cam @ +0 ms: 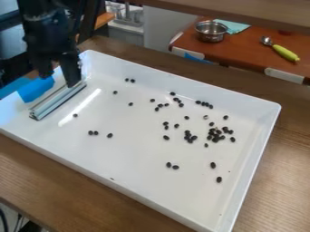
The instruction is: Sweep into pile
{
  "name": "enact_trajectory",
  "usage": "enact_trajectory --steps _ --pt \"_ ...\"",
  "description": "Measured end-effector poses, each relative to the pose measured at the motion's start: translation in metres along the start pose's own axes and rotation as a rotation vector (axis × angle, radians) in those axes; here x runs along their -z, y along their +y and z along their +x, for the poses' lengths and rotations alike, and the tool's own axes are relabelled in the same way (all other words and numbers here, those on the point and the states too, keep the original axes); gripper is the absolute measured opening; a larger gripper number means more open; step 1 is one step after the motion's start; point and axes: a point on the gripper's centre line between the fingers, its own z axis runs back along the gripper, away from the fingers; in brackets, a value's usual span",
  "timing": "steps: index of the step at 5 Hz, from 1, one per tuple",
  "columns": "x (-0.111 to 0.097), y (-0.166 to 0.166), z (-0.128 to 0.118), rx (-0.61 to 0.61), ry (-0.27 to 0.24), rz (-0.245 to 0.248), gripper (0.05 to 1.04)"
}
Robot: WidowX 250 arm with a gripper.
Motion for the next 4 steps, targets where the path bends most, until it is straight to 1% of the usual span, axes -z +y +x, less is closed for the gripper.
enact_trajectory --steps 1,2,3,4 --pt "0.005 0.005 0.001 -0.038 -0.002 0.035 1.001" --pt "0.011 0.007 0.002 -0.048 -0.008 0.061 1.001" --pt "0.021 0.01 -0.001 -0.069 0.02 0.075 1.001" --pt "0.03 0.014 -0.003 -0.081 0.034 0.091 1.001"
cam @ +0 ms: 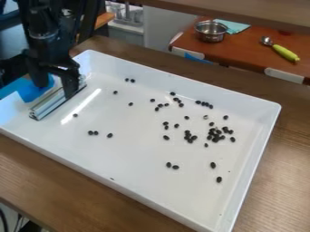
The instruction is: Sweep into pile
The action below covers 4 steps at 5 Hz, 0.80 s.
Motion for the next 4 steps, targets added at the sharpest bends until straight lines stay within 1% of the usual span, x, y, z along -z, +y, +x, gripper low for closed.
enact_trajectory --steps 1,2,3,4 --pt "0.0051 0.0001 -0.0028 -0.012 0.023 -0.004 1.001" --pt "0.0102 0.0017 -0.002 -0.008 0.04 -0.008 0.974" --pt "0.0144 0.0034 -0.0063 -0.011 0.062 -0.029 0.702" --pt "0.0145 0.003 -0.0052 0.018 0.054 -0.033 0.408"
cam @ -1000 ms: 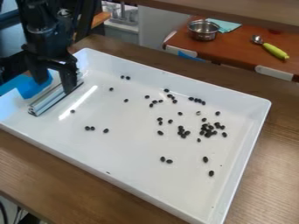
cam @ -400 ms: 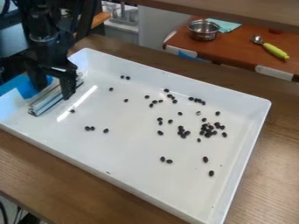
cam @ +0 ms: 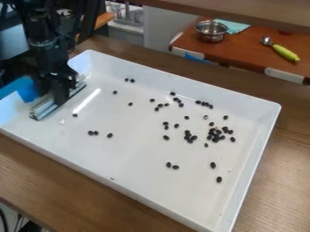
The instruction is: Sweep into pile
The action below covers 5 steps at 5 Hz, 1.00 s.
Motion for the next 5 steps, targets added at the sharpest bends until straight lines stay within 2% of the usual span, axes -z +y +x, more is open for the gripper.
enact_trajectory --steps 2,5 --pt "-0.003 -0.018 -0.015 0.04 -0.008 -0.011 0.372" --pt "-0.005 -0.08 -0.02 0.048 0.017 -0.011 0.372"
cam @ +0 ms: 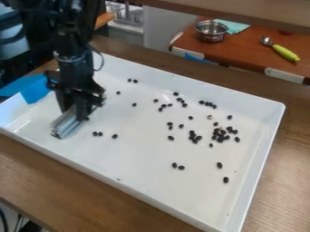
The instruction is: Sweep into pile
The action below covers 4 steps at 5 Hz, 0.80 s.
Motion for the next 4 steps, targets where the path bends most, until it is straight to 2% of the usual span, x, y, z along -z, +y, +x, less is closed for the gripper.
enact_trajectory --steps 2,4 --pt "-0.004 -0.06 -0.009 0.035 0.032 -0.044 0.372" --pt "-0.006 -0.105 -0.013 0.019 0.056 -0.064 0.372"
